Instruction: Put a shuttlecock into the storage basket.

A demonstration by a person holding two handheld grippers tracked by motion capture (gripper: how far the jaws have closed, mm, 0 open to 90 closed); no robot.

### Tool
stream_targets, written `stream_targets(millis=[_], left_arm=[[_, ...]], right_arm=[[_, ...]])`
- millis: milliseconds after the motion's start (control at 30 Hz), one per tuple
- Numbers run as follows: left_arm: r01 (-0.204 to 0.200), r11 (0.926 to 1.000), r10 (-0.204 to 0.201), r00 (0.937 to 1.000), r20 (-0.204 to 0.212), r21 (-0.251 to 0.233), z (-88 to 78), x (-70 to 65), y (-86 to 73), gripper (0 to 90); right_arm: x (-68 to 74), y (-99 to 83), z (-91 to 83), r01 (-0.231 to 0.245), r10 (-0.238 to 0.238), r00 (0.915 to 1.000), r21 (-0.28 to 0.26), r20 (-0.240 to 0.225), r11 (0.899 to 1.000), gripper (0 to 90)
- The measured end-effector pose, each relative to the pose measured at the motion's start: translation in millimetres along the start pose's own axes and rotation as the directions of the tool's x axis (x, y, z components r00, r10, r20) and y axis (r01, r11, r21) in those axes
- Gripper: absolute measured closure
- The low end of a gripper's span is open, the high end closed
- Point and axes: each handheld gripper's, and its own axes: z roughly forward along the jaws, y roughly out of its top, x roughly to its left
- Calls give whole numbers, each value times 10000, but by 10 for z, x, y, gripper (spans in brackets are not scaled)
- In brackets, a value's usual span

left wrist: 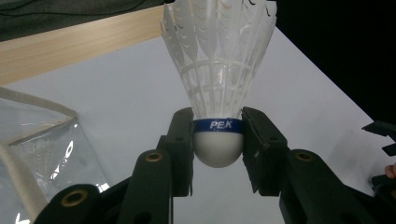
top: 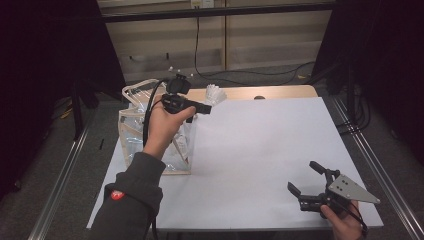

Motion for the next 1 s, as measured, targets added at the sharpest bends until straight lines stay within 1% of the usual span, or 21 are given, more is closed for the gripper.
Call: stream_targets(millis=[67, 200, 233, 467, 600, 633, 700, 1000], left_arm=[[-24, 10000, 24, 10000, -20, 11, -16, 8, 4, 658], [80, 10000, -80, 10000, -39, -34, -44, 14, 12, 658], [31, 10000, -31, 10000, -68, -18, -53, 20, 16, 658], [131, 9999, -131, 9999, -89, -3, -88, 35, 22, 658], [115, 9999, -115, 9999, -84, -1, -99, 47, 22, 658], [120, 9999, -119, 9999, -30, 26, -103, 52, 22, 658], [161, 9999, -161, 9998, -99, -2, -106, 54, 22, 658], [183, 9998, -184, 9997, -153, -59, -166, 75, 39, 658]], right_arm=[[-1, 0, 0, 17, -17, 10000, 2, -8, 10000, 16], [1, 0, 1, 24, -24, 10000, -2, -16, 10000, 16], [-1, 0, 1, 25, -25, 10000, -7, -6, 10000, 16], [0, 2, 0, 19, -19, 10000, -29, 23, 10000, 16], [-1, 1, 0, 16, -16, 10000, -21, 13, 10000, 16], [-1, 0, 2, 17, -17, 10000, -21, 13, 10000, 16], [-1, 1, 2, 37, -37, 10000, -25, 1, 10000, 16], [0, 0, 2, 3, -3, 10000, -12, 2, 10000, 16]])
